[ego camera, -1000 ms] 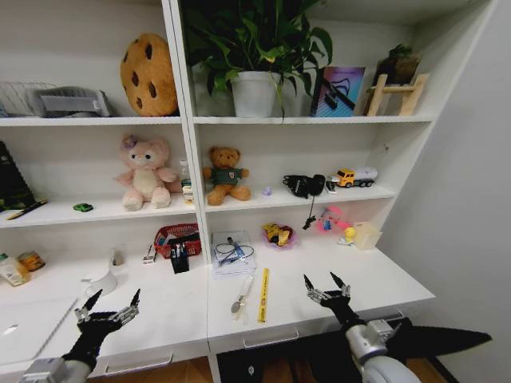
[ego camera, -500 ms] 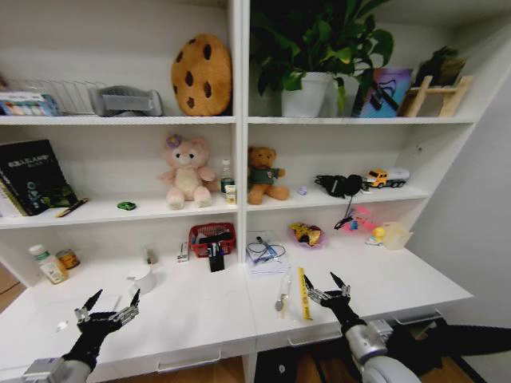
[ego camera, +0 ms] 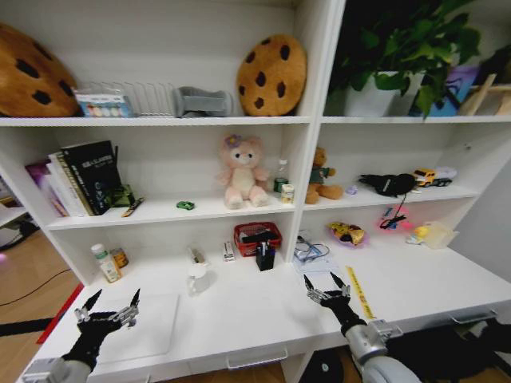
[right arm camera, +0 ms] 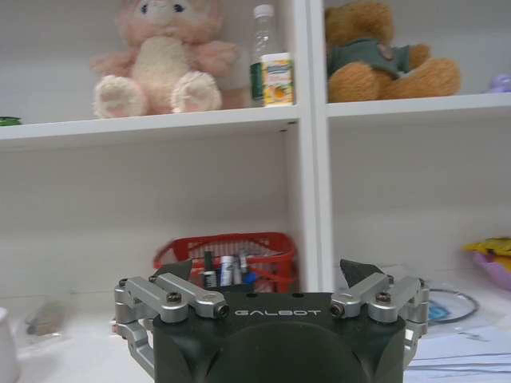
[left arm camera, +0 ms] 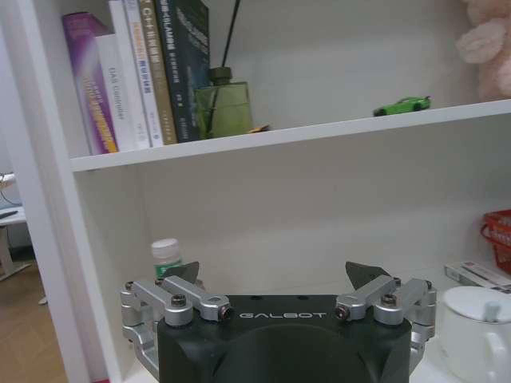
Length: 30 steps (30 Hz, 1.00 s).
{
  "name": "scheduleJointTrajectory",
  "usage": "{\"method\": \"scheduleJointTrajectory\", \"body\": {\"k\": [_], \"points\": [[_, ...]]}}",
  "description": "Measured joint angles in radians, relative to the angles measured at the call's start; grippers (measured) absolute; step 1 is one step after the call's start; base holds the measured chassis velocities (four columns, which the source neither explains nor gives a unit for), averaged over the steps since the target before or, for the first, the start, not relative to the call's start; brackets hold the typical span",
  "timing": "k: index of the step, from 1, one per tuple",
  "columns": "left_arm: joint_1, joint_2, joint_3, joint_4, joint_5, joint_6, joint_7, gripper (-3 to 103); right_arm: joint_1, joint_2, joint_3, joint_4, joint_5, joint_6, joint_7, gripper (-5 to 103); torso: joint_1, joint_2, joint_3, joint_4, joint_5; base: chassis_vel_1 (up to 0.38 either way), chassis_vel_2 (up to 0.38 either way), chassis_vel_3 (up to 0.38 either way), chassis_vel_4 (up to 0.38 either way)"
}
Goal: Organize the objects on the table.
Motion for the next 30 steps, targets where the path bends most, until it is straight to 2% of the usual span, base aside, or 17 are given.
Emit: {"method": "scheduleJointTrajectory", "body": {"k": [1,2,3,4,5,7,8,10,12,13,15,16,17,19,22,30], "points": [[0.0,0.0,0.0,0.0,0.0,0.0,0.0,100,0.0,0.0,0.0,0.0,0.0,0.0,0.0,100,0.0,0.0,0.0,0.0,0.0,0.362,0.389,-0.343,-0.333],[0.0,0.0,0.0,0.0,0.0,0.0,0.0,100,0.0,0.0,0.0,0.0,0.0,0.0,0.0,100,0.0,0.0,0.0,0.0004,-0.0023,0.339,0.322,-0.343,-0.31],[0.0,0.0,0.0,0.0,0.0,0.0,0.0,100,0.0,0.0,0.0,0.0,0.0,0.0,0.0,100,0.0,0.0,0.0,-0.0005,-0.0039,0.369,0.32,-0.315,-0.31],[0.0,0.0,0.0,0.0,0.0,0.0,0.0,100,0.0,0.0,0.0,0.0,0.0,0.0,0.0,100,0.0,0.0,0.0,-0.0005,-0.0039,0.369,0.32,-0.315,-0.31],[0.0,0.0,0.0,0.0,0.0,0.0,0.0,100,0.0,0.0,0.0,0.0,0.0,0.0,0.0,100,0.0,0.0,0.0,0.0001,-0.0003,0.369,0.394,-0.359,-0.392],[0.0,0.0,0.0,0.0,0.0,0.0,0.0,100,0.0,0.0,0.0,0.0,0.0,0.0,0.0,100,0.0,0.0,0.0,0.0,-0.0012,0.368,0.347,-0.356,-0.362],[0.0,0.0,0.0,0.0,0.0,0.0,0.0,100,0.0,0.0,0.0,0.0,0.0,0.0,0.0,100,0.0,0.0,0.0,0.0,-0.0039,0.277,0.301,-0.352,-0.3],[0.0,0.0,0.0,0.0,0.0,0.0,0.0,100,0.0,0.0,0.0,0.0,0.0,0.0,0.0,100,0.0,0.0,0.0,-0.0003,-0.003,0.274,0.271,-0.301,-0.3],[0.0,0.0,0.0,0.0,0.0,0.0,0.0,100,0.0,0.0,0.0,0.0,0.0,0.0,0.0,100,0.0,0.0,0.0,0.0004,-0.0011,0.218,0.218,-0.184,-0.213],[0.0,0.0,0.0,0.0,0.0,0.0,0.0,100,0.0,0.0,0.0,0.0,0.0,0.0,0.0,100,0.0,0.0,0.0,-0.0004,-0.0032,0.163,0.016,-0.103,-0.147],[0.0,0.0,0.0,0.0,0.0,0.0,0.0,100,0.0,0.0,0.0,0.0,0.0,0.0,0.0,100,0.0,0.0,0.0,-0.0006,-0.0037,0.129,0.016,-0.045,-0.112],[0.0,0.0,0.0,0.0,0.0,0.0,0.0,100,0.0,0.0,0.0,0.0,0.0,0.0,0.0,100,0.0,0.0,0.0,0.0005,-0.0015,0.025,-0.03,0.012,-0.076],[0.0,0.0,0.0,0.0,0.0,0.0,0.0,100,0.0,0.0,0.0,0.0,0.0,0.0,0.0,100,0.0,0.0,0.0,0.0013,-0.0012,0.025,0.023,0.065,-0.013],[0.0,0.0,0.0,0.0,0.0,0.0,0.0,100,0.001,0.0,0.0,0.0,0.0,0.0,0.0,100,0.0,0.0,0.0,0.0005,-0.002,-0.002,0.023,0.074,0.023],[0.0,0.0,0.0,0.0,0.0,0.0,0.0,100,0.0,0.0,0.0,0.0,0.0,0.0,0.0,100,0.0,0.0,0.0,-0.0004,-0.0014,-0.097,-0.069,0.072,0.034],[0.0,0.0,0.0,0.0,0.0,0.0,0.0,100,0.0,0.0,0.0,0.0,0.0,0.0,0.0,100,0.0,0.0,0.0,0.0003,-0.0021,0.02,-0.079,-0.038,0.077]]}}
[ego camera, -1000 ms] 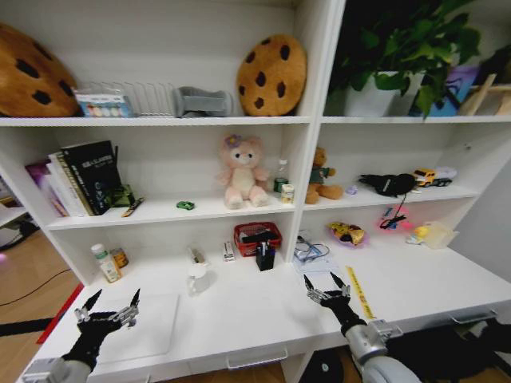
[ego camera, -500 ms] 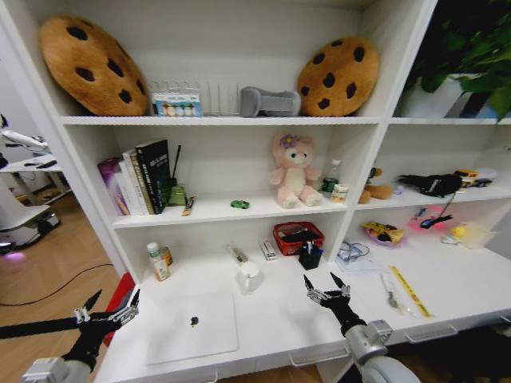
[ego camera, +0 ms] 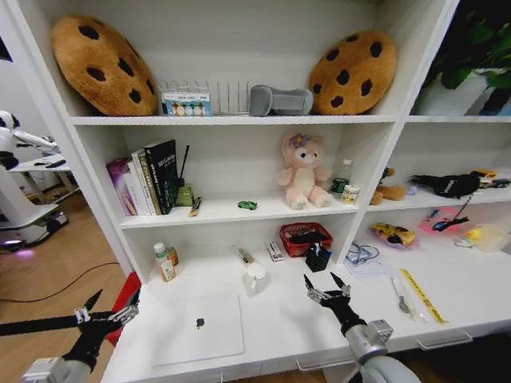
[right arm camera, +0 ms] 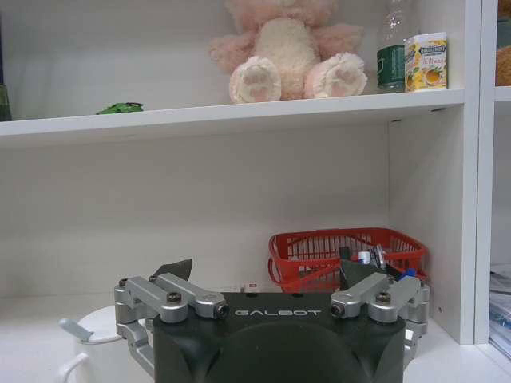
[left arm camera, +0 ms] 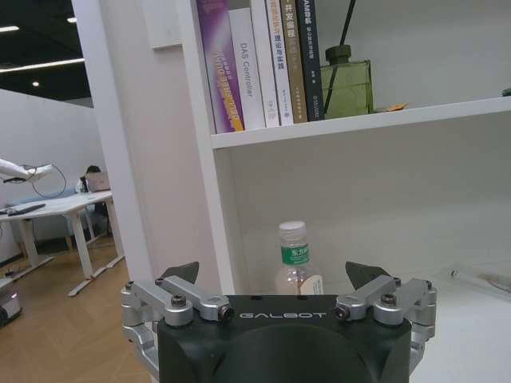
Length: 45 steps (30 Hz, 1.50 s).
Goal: Organize the objects on the table.
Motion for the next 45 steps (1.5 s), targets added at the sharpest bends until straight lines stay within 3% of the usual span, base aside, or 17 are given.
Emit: {"method": "scheduleJointTrajectory", "body": {"k": [27,35,41,45], "points": [[0.0,0.0,0.0,0.0,0.0,0.0,0.0,100,0.0,0.0,0.0,0.0,0.0,0.0,0.0,100,0.0,0.0,0.0,-0.0004,0.0,0.231,-0.228,-0.243,0.234],[0.0,0.0,0.0,0.0,0.0,0.0,0.0,100,0.0,0.0,0.0,0.0,0.0,0.0,0.0,100,-0.001,0.001,-0.001,0.0006,-0.0001,0.311,-0.305,-0.328,0.314],[0.0,0.0,0.0,0.0,0.0,0.0,0.0,100,0.0,0.0,0.0,0.0,0.0,0.0,0.0,100,-0.001,0.0,0.0,-0.0011,0.0,0.029,-0.026,-0.098,0.111],[0.0,0.0,0.0,0.0,0.0,0.0,0.0,100,0.0,0.0,0.0,0.0,0.0,0.0,0.0,100,0.0,0.0,0.0,-0.0002,0.0006,-0.069,0.007,0.055,-0.009]]}}
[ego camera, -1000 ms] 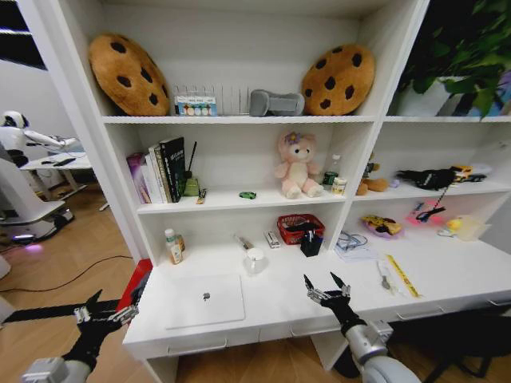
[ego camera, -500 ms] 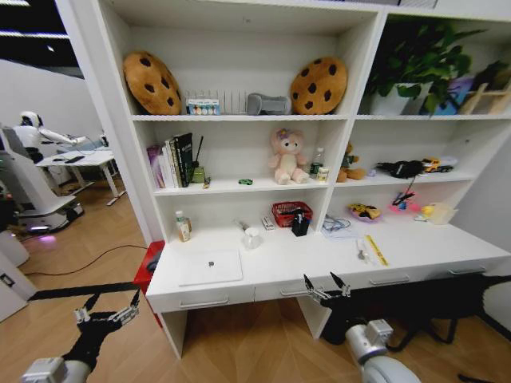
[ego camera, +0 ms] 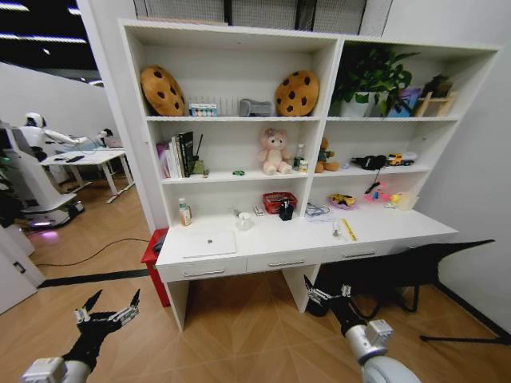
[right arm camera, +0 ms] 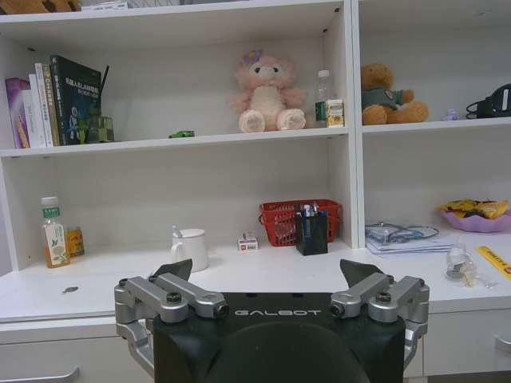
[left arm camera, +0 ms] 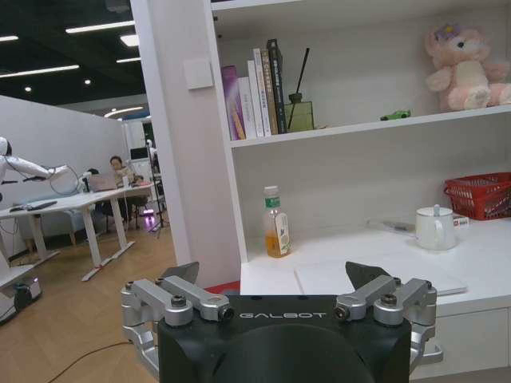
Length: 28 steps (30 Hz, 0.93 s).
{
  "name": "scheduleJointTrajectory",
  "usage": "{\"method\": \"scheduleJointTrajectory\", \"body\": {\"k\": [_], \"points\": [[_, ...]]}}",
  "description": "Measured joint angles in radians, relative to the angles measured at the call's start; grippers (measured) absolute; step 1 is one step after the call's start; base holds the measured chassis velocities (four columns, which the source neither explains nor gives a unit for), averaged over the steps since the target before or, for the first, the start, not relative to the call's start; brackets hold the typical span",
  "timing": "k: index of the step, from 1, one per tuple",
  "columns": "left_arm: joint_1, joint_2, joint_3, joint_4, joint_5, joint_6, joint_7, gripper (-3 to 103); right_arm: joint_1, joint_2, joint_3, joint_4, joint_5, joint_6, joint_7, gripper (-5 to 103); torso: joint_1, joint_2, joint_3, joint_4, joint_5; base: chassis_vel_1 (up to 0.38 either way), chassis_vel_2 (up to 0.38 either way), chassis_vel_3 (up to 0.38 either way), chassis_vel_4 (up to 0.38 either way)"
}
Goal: Organize the objects on the table.
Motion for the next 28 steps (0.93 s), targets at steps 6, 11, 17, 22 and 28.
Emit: {"method": "scheduleJointTrajectory", "body": {"k": [6,11,17,22,28], "points": [[0.0,0.0,0.0,0.0,0.0,0.0,0.0,100,0.0,0.0,0.0,0.0,0.0,0.0,0.0,100,0.0,0.0,0.0,-0.0001,-0.0009,-0.027,0.031,0.047,-0.021],[0.0,0.0,0.0,0.0,0.0,0.0,0.0,100,0.0,0.0,0.0,0.0,0.0,0.0,0.0,100,-0.001,0.001,0.0,0.0,-0.0006,0.02,-0.002,-0.012,0.011],[0.0,0.0,0.0,0.0,0.0,0.0,0.0,100,0.0,0.0,0.0,0.0,0.0,0.0,0.0,100,-0.001,0.0,0.0,0.0,-0.0006,0.008,-0.001,-0.003,0.004],[0.0,0.0,0.0,0.0,0.0,0.0,0.0,100,0.0,0.0,0.0,0.0,0.0,0.0,0.0,100,-0.001,0.0,0.0,0.0,-0.0005,0.0,0.0,0.0,0.0],[0.0,0.0,0.0,0.0,0.0,0.0,0.0,100,0.0,0.0,0.0,0.0,0.0,0.0,0.0,100,-0.001,0.0,0.0,0.0,-0.0005,0.0,0.0,0.0,0.0]]}}
